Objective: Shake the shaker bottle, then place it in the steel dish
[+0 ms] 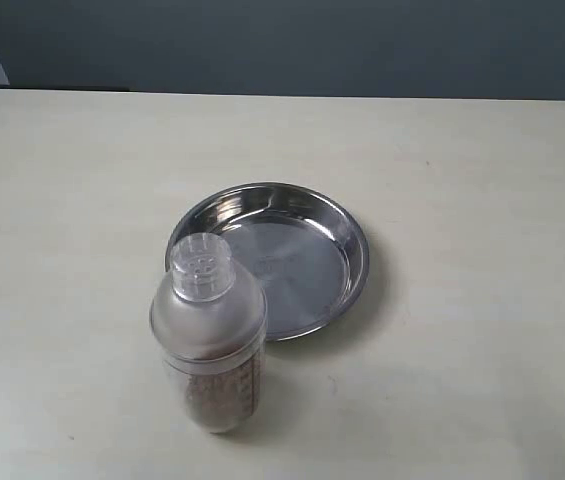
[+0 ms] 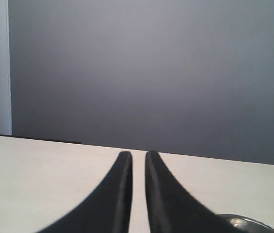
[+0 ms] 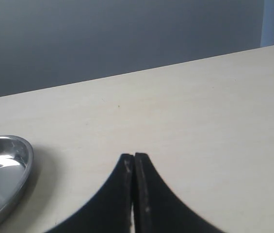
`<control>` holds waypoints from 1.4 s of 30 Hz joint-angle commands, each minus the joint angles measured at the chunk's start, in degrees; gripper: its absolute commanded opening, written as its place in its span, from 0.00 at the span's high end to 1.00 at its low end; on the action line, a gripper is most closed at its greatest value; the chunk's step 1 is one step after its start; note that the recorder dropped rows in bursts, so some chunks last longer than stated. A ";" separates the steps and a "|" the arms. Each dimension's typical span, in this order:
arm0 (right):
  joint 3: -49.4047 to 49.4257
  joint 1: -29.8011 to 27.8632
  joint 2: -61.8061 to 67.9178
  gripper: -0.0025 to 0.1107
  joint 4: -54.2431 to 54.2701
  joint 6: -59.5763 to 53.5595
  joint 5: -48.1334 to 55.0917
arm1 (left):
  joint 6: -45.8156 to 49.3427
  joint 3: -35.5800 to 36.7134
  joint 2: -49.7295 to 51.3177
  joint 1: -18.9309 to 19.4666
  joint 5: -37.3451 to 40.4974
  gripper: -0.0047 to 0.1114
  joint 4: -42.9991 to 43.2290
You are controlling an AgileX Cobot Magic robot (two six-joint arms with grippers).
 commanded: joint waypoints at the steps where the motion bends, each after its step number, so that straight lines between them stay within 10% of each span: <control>1: 0.04 0.15 -0.28 0.98 -0.23 -0.11 -0.40 | -1.19 6.01 -4.35 -0.22 -4.10 0.87 -1.18; 28: 0.04 0.15 -0.28 0.98 -0.23 -0.11 -0.40 | 24.24 5.13 7.77 -15.82 -8.79 0.86 -12.78; 33: 0.04 0.15 -0.28 0.98 -0.23 -0.11 -0.40 | 24.40 11.74 14.36 -19.63 -16.51 0.66 -11.50; 38: 0.04 0.15 -0.28 0.98 -0.23 -0.11 -0.40 | 25.81 10.92 17.98 -21.73 -18.33 0.18 -4.88; 42: 0.04 0.15 -0.28 0.98 -0.23 -0.11 -0.40 | 24.84 10.92 19.67 -21.35 -24.39 0.37 -10.39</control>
